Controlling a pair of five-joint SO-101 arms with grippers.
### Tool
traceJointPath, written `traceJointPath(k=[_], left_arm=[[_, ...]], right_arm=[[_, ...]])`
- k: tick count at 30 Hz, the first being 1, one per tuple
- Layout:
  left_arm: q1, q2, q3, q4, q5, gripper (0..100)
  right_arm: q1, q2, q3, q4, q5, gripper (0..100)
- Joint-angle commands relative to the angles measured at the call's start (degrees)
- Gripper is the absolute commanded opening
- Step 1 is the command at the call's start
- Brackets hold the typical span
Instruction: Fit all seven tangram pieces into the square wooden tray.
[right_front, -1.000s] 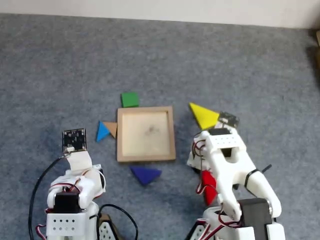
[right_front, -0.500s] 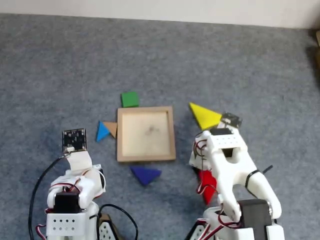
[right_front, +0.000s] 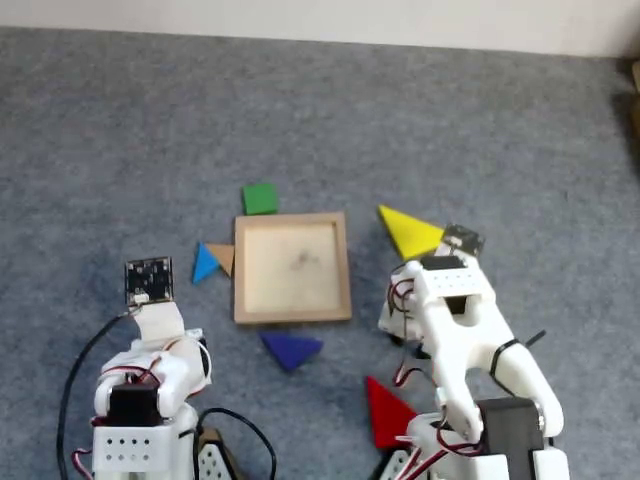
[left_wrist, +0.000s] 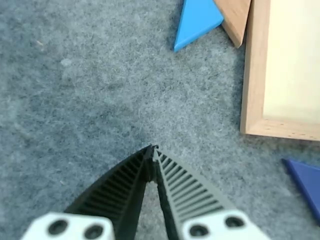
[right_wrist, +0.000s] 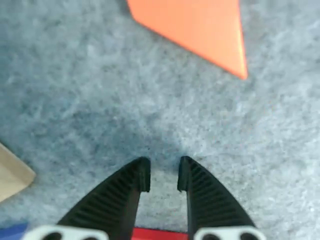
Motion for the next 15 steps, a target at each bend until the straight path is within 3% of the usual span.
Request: traceJointPath(k=[1, 6, 8, 15], left_arm=[[1.01, -2.95, 1.10, 0.09, 0.09, 0], [1.01, -2.95, 1.10, 0.09, 0.09, 0], [1.01, -2.95, 1.10, 0.09, 0.09, 0], [1.01, -2.95, 1.10, 0.09, 0.09, 0]], right_arm=[[0.22, -0.75, -0.66, -0.48, 7.30, 8.0], [-0.13, -3.82, -0.75, -0.48, 20.40, 6.5], [-0.13, -8.40, -0.75, -0.48, 24.79, 0.5], [-3.56, -30.11, 4.26, 5.41, 40.26, 0.4]])
